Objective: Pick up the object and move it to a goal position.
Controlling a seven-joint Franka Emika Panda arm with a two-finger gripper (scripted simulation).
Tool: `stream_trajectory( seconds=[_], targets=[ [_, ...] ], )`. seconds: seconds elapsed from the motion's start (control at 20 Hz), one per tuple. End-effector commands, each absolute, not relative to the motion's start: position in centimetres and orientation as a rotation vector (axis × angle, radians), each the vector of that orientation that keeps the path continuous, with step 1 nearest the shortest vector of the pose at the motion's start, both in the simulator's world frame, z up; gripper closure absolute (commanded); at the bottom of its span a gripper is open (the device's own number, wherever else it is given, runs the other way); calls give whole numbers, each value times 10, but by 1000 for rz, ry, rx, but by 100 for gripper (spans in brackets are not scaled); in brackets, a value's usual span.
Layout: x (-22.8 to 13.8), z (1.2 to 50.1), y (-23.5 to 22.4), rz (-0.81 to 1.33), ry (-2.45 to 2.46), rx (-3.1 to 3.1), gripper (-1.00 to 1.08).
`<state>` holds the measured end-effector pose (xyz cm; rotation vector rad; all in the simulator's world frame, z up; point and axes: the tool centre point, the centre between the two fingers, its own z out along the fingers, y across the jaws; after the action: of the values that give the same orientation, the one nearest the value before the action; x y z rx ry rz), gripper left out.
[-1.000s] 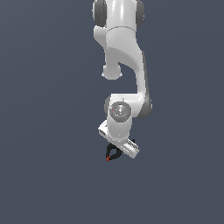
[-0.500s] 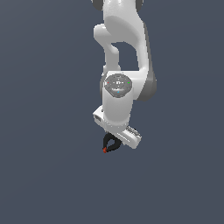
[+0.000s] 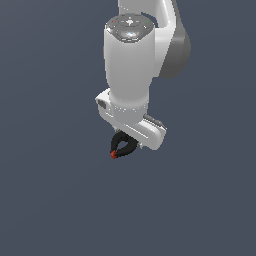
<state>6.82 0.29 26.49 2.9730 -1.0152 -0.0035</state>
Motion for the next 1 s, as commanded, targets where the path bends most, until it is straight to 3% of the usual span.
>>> stream_trajectory(
  seconds=[0.0, 0.55, 0.95],
  targets=[
    [66, 295, 0, -1, -1015, 2973, 108],
    [62, 412, -12, 0, -1015, 2973, 108],
    [62, 467, -17, 0, -1014, 2973, 108]
  ],
)
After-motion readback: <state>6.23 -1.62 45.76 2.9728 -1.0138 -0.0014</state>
